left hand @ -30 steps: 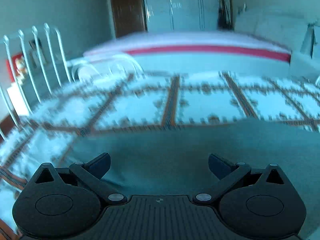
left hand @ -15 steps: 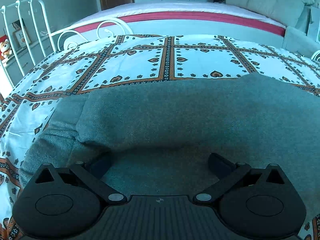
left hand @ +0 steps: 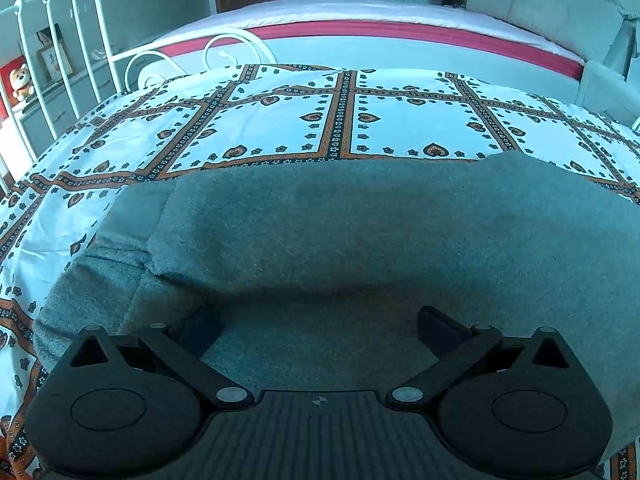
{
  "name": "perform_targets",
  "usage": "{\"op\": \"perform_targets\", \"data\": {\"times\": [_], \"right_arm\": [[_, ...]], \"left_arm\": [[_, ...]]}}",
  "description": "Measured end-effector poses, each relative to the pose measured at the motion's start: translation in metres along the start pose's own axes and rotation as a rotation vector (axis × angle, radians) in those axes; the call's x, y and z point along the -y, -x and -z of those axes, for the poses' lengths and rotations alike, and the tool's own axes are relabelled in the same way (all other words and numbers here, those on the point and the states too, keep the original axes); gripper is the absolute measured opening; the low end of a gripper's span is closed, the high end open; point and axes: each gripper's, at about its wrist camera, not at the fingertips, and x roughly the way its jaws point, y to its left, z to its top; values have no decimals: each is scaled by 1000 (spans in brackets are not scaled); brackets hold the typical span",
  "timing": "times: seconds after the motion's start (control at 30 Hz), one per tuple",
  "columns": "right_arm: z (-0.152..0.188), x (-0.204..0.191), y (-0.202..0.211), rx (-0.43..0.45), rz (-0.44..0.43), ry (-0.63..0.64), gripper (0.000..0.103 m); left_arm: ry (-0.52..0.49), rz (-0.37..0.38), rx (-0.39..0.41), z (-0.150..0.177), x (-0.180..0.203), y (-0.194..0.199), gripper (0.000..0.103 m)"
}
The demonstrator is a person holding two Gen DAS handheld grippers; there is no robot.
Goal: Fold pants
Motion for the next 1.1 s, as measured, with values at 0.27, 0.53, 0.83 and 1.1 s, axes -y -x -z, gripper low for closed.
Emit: {"op": "perform_targets", "data": {"times": [0.27,0.53,0.83,1.1], "right_arm": [[4,11,-4,-19,64,17,11],[4,-7,6,7,46,34,14],[23,-65,-9,-52,-9,151,21],[34,-76,-6,-66,4,177,25]], "left_arm": [[-18,6,3,0,-4,4,103],[176,-68,123,3,-63,47,103],[409,-84,76,35,-134,58,103],[475,9,68,41,-142,39,60]]}}
